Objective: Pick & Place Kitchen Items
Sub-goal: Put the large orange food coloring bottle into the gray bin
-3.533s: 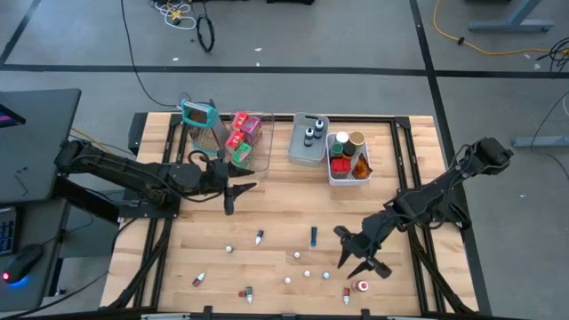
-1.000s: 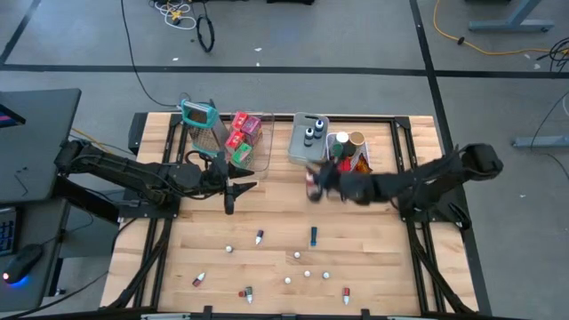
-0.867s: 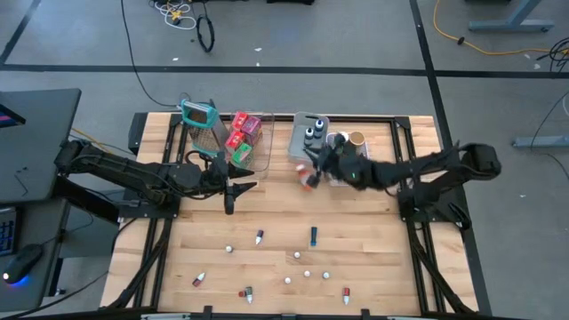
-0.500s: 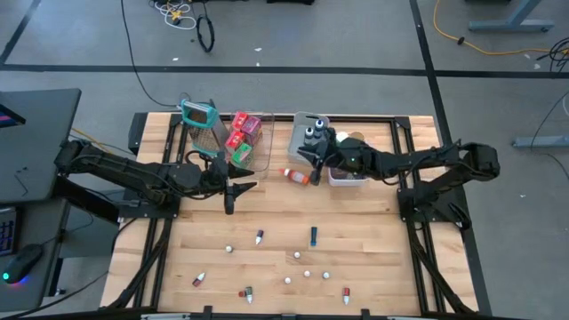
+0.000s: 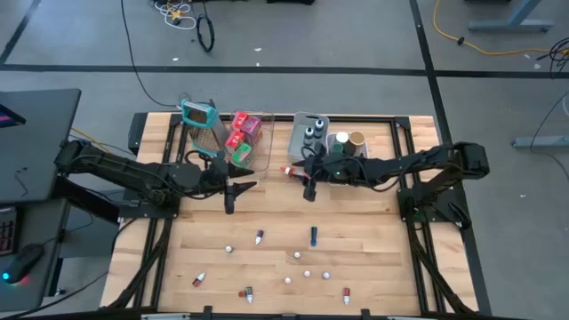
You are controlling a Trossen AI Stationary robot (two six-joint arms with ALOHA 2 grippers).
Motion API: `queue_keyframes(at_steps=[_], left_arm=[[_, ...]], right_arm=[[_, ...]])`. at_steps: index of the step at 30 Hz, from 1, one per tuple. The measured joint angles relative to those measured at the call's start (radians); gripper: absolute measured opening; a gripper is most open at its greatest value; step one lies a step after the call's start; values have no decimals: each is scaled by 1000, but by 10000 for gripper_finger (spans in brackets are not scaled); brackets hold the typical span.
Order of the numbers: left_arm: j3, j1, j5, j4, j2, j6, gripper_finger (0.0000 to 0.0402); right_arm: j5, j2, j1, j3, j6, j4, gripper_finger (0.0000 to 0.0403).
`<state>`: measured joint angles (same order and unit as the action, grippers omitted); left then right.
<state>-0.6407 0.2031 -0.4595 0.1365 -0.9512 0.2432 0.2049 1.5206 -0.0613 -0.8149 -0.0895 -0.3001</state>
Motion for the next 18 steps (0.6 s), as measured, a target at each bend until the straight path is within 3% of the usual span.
queue_keyframes(at_steps=[4,13,18], left_arm=[[0,-2,0,7,0,0,178],[0,-2,3,5,0,0,178],[0,-2,9,0,0,0,178]], right_arm=[[39,-2,3,-95,4,195,164],[-28,107,-5,-101,65,248,197],[40,200,-18,-100,78,234,231]])
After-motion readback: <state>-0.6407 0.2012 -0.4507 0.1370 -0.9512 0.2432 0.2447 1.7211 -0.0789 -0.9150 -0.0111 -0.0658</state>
